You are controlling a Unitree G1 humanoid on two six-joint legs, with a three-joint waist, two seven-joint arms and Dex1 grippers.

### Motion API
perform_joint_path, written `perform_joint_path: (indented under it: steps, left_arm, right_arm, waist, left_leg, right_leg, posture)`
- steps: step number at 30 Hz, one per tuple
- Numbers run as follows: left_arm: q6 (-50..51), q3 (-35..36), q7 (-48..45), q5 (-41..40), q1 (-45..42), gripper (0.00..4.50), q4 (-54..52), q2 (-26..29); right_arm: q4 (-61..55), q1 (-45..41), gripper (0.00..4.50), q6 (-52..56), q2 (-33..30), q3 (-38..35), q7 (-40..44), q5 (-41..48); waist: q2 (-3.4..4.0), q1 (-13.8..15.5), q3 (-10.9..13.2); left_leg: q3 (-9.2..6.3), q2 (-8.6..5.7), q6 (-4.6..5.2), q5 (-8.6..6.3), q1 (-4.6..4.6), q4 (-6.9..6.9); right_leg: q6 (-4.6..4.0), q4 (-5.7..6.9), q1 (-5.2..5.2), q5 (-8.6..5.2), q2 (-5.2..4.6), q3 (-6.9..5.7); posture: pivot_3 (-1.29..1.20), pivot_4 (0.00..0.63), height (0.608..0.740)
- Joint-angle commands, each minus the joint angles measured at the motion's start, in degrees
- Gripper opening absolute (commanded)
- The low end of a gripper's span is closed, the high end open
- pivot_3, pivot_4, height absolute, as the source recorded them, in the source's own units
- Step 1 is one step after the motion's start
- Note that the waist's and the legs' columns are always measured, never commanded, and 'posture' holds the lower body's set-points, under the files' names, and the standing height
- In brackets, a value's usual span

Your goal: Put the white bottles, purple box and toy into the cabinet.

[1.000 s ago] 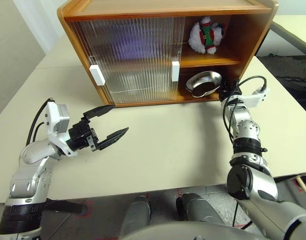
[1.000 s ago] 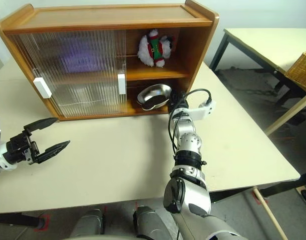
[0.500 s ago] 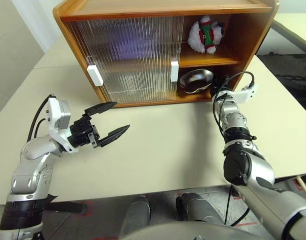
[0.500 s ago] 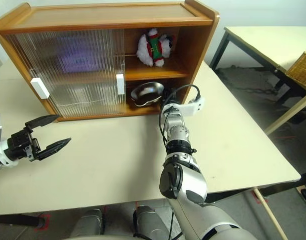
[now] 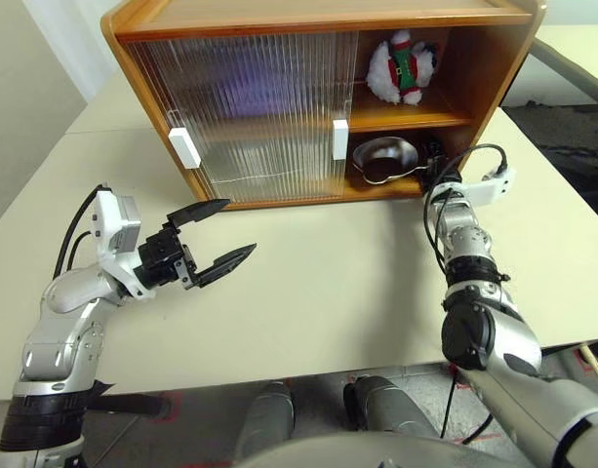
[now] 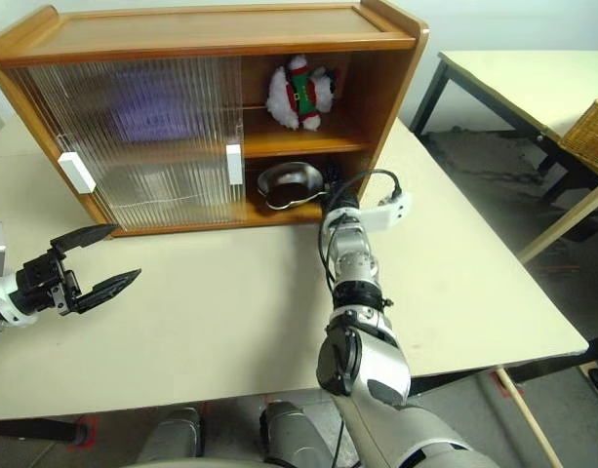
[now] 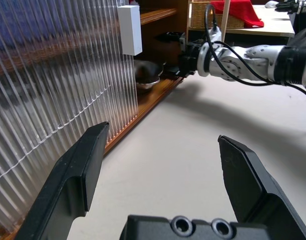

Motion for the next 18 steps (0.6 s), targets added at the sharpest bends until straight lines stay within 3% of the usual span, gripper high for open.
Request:
perform_joint_path:
  steps: [1,10,15,18]
  left_arm:
    - [0.4,-0.7,-0.1,0.4,-0.4,4.50,-0.1,-0.1]
    - [0.1,-0.3,-0.7,0.4,-0.5,4.50,0.9,0.0]
    - [-0.4,-0.3,-0.8,0.6,-0.3,4.50,1.1,-0.4]
    - [-0.6,-0.1,-0.8,0.6,-0.1,4.50,1.0,-0.5]
  right_arm:
    - [-8.7,4.1,4.49,3.6,1.3,3.4,-0.4,-1.9]
    - [-34.5,19.7,4.49,15.3,2.0,12.4,-1.4,-2.7]
    - [-45.3,28.3,4.49,21.4,-4.6,22.7,10.5,-5.0]
    - [-49.7,34.1,3.84,22.1,-11.7,29.5,21.9,-7.5]
  waist:
    - [0.00,-0.1,0.0]
    - [-0.03,-0.5,0.0]
    - [-0.09,-0.4,0.0]
    - [-0.14,-0.3,0.0]
  left_leg:
    - [0.01,0.00,0.00,0.00,0.01,0.00]
    - [0.01,-0.04,0.01,0.01,0.26,-0.01]
    - [0.00,-0.12,0.02,0.03,0.27,-0.01]
    - [0.01,-0.40,-0.01,0.04,0.29,0.00]
  right_leg:
    - [0.00,0.00,0.00,0.00,0.01,0.00]
    - [0.04,-0.02,0.25,-0.05,0.03,0.05]
    - [-0.32,-0.02,0.29,-0.31,0.04,0.08]
    - [-0.16,-0.04,0.43,-0.49,0.06,0.08]
  posture:
    - [-0.03,0.074,0.740]
    - [-0.04,0.079,0.740]
    - [-0.03,0.078,0.740]
    - [-0.02,0.073,0.740]
